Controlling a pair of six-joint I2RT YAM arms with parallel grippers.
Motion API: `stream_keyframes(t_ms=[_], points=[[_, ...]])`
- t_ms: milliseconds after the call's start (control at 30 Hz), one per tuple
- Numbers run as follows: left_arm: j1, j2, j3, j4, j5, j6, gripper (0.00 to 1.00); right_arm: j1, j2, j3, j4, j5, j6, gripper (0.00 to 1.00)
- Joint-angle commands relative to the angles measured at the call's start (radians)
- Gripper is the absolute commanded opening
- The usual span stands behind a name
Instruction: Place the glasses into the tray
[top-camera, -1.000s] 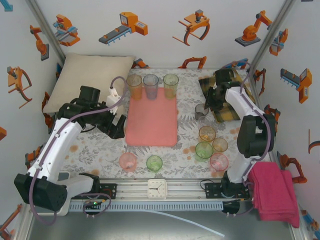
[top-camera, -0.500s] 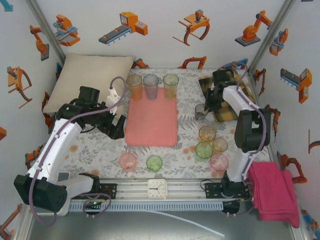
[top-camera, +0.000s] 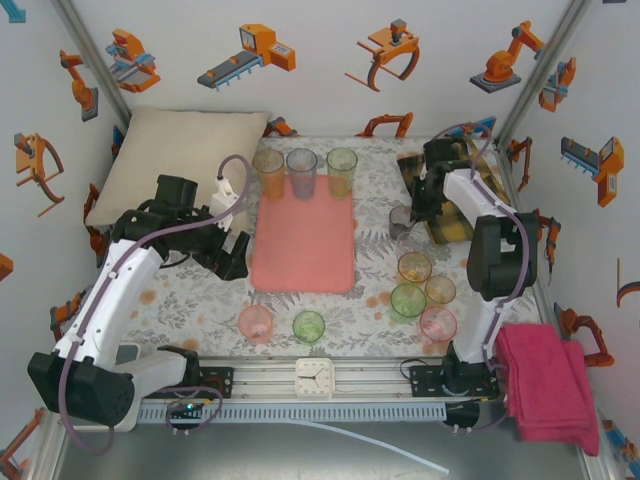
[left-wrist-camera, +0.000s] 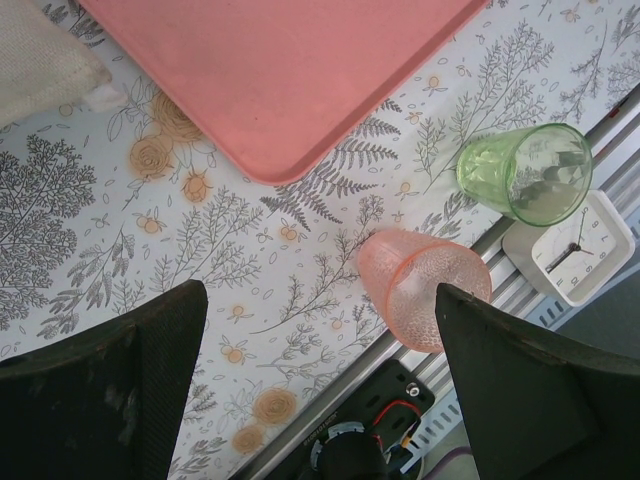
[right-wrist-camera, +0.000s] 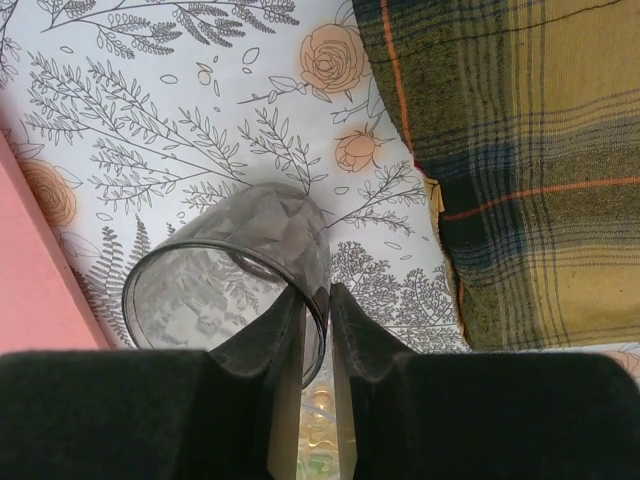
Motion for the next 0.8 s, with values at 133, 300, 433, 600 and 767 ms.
stream_keyframes(t_ms=[133, 300, 433, 600, 767], points=[[0.009, -0.024, -0.011, -0.007, 0.028, -0.003, 0.88, -0.006, 0.026, 0.039, -0.007, 0.017, -0.015, 0.17], [0.011, -0.027, -0.015, -0.005, 0.029, -0.003, 0.88, -0.006, 0.025, 0.048, -0.017, 0.022, -0.023, 0.14], [0.012, -0.029, -0.017, -0.006, 0.03, -0.002, 0.88, -0.006, 0.025, 0.053, -0.023, 0.023, -0.027, 0.11], [0.012, -0.028, -0.014, -0.005, 0.029, -0.004, 0.88, -0.006, 0.024, 0.061, -0.031, 0.024, -0.034, 0.08], [0.013, -0.026, -0.011, -0.005, 0.032, -0.006, 0.88, -0.006, 0.02, 0.07, -0.04, 0.022, -0.039, 0.07]])
